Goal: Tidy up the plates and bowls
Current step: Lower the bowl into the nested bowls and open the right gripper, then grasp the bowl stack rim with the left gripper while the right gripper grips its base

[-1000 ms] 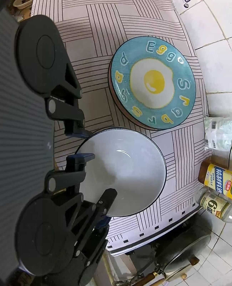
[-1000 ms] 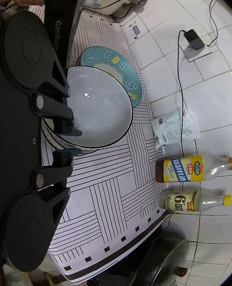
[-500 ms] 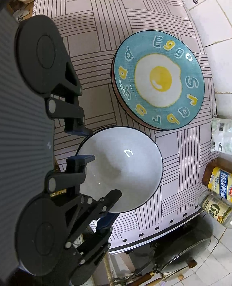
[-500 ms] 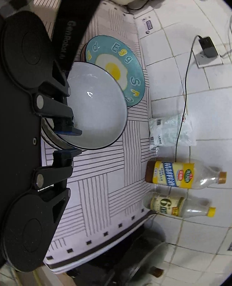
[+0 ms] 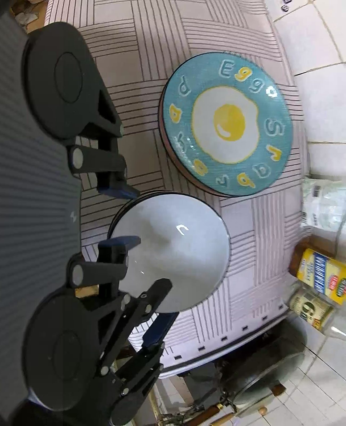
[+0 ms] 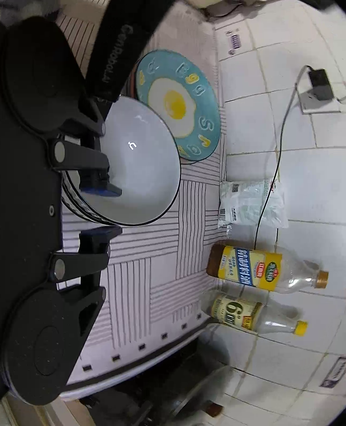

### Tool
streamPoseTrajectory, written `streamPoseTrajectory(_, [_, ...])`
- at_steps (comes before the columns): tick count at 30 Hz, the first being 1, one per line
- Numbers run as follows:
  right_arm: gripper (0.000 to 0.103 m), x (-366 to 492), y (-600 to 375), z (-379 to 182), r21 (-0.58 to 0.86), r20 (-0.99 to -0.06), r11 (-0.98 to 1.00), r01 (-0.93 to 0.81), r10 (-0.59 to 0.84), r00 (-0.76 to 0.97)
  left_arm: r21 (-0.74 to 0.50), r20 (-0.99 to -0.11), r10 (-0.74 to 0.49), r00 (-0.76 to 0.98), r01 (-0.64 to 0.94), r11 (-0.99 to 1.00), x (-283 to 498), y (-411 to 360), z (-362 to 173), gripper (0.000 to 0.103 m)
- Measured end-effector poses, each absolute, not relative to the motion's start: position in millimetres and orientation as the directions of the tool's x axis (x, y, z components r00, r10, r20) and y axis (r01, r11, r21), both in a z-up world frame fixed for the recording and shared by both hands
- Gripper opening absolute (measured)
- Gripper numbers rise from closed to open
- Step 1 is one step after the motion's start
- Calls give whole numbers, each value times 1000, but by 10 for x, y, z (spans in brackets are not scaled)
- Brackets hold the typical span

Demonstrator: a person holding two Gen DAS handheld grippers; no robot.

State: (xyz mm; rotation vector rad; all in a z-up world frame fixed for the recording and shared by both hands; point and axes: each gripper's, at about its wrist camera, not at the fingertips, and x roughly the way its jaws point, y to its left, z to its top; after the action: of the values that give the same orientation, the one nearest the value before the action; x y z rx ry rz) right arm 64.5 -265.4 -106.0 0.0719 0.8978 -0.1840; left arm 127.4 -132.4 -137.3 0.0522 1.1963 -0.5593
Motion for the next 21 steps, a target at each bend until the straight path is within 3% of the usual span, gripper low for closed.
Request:
streamPoseTrajectory(3, [43, 567, -2682, -977, 11, -780, 983, 184, -107, 617, -245, -870, -402, 286, 455, 856, 1211, -1287, -1270, 42])
streamPoseTrajectory(9, [59, 415, -2718, -816, 21, -776, 986, 165, -88, 624, -242, -829, -446, 339, 501, 831, 1038, -1209, -1115, 48])
streamPoseTrajectory(21, [69, 117, -2590, -673, -11, -764, 998, 55, -44, 643, -235, -777, -492, 392, 544, 806, 791, -1018, -1037, 59])
